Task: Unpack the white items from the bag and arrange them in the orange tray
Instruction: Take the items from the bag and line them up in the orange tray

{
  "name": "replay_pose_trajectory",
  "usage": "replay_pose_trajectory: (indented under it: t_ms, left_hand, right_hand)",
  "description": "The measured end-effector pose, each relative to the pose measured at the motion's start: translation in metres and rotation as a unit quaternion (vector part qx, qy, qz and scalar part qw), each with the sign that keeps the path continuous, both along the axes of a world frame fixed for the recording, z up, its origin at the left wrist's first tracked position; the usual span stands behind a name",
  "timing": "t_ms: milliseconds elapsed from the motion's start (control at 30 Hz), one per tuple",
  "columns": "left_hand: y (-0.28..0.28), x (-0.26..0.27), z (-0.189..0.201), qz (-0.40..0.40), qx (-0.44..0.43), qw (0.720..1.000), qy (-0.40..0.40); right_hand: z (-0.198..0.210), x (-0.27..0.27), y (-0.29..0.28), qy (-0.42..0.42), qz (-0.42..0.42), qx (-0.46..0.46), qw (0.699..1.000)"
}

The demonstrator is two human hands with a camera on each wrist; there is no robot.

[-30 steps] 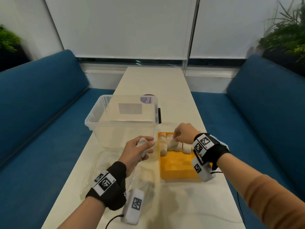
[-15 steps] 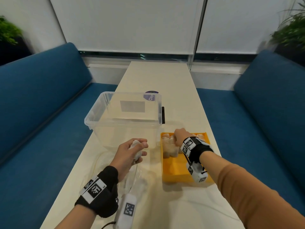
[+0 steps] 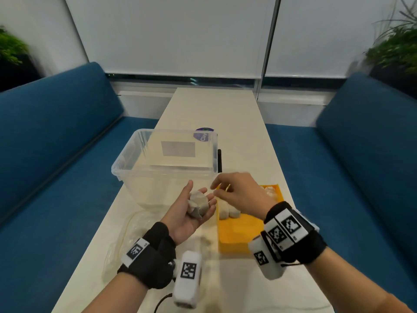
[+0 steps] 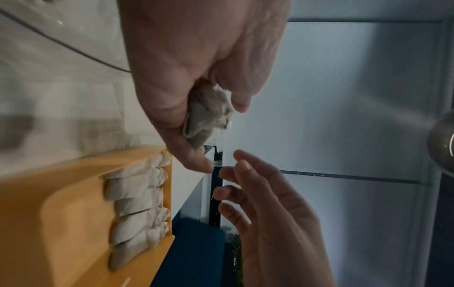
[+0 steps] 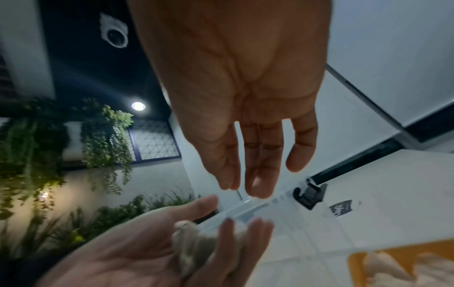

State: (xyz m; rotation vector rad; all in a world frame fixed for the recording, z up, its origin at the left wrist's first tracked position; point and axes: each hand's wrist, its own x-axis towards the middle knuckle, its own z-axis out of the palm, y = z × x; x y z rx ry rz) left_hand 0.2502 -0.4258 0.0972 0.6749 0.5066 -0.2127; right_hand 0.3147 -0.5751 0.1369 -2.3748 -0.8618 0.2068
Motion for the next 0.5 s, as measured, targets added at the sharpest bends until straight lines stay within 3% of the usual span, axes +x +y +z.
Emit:
replay_pose_trajectory:
  t_ms: [367, 500]
  left_hand:
    - [-0.021, -0.008, 0.014, -0.15, 0.116, 0.98, -0.051]
    - [-0.02, -0.015, 0.016, -0.176, 0.182, 0.961, -0.108]
  right_hand:
    - [-0.001, -0.015, -0.01, 0.012, -0.026, -0.007, 1.0]
    - [0.011, -0.009, -0.024, 0.037, -0.068, 0.073, 0.994]
